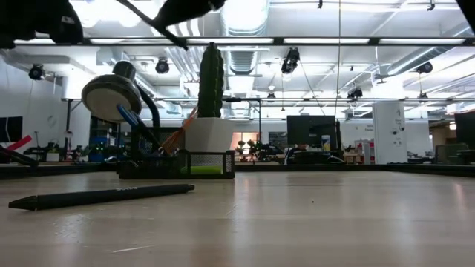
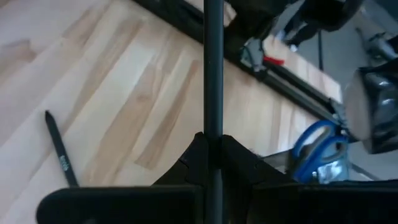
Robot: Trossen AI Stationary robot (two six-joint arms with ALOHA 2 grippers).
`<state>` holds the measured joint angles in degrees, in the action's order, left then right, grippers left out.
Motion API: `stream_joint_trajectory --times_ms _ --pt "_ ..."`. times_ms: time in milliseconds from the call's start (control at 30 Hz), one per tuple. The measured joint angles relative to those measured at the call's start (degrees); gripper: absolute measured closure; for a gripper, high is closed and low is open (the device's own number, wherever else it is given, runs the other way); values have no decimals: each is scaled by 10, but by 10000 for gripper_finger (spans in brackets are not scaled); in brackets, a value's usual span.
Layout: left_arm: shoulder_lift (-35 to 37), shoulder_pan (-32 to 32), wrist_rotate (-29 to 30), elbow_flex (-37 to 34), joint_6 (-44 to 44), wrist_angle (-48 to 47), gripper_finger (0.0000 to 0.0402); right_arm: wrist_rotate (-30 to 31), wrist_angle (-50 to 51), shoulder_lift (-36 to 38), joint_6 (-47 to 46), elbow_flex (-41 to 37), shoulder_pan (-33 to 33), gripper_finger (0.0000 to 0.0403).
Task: Pick and place office supplies into organizer
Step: Put the right black pen into the black desk organizer
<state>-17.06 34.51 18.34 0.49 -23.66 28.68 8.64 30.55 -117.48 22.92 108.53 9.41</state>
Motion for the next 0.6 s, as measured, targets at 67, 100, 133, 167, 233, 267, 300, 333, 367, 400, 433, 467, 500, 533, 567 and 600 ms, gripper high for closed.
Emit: stream_joint_trajectory --times_ms 67,100,133,167,233,267,300,333,367,400,433,467,500,533,567,600 --pt "0 0 0 0 -13 7 343 6 -8 5 1 0 2 390" --pt "0 0 0 0 -20 7 343 6 -13 8 1 0 2 390" --pt "-2 0 0 0 -26 7 343 5 -17 10 3 0 2 390" --pt "-4 0 0 0 -36 9 343 5 -26 11 5 0 2 390" --pt "-4 0 0 0 -53 9 343 6 -47 12 12 0 2 390" --pt "-4 0 0 0 -58 10 343 6 -55 12 15 0 2 390" --pt "-4 0 0 0 -66 10 343 6 -63 12 19 0 2 390" --pt "-3 0 0 0 -71 10 343 6 -71 12 25 0 2 390" --pt "-3 0 0 0 -73 11 343 6 -78 12 29 0 2 390" --pt "-3 0 0 1 -74 13 343 6 -86 12 32 0 2 390" --pt "-3 0 0 2 -76 13 343 5 -95 12 35 0 2 390" --pt "-3 0 0 2 -87 17 343 5 -103 12 41 0 2 390" --pt "-5 0 0 2 -103 30 343 5 -110 12 47 0 2 390" --pt "-5 0 0 3 -118 46 343 4 -116 12 52 0 2 390" --pt "-4 0 0 3 -135 63 343 4 -120 12 56 0 2 390" --pt "-4 0 1 2 -147 80 342 4 -124 12 57 0 2 390"
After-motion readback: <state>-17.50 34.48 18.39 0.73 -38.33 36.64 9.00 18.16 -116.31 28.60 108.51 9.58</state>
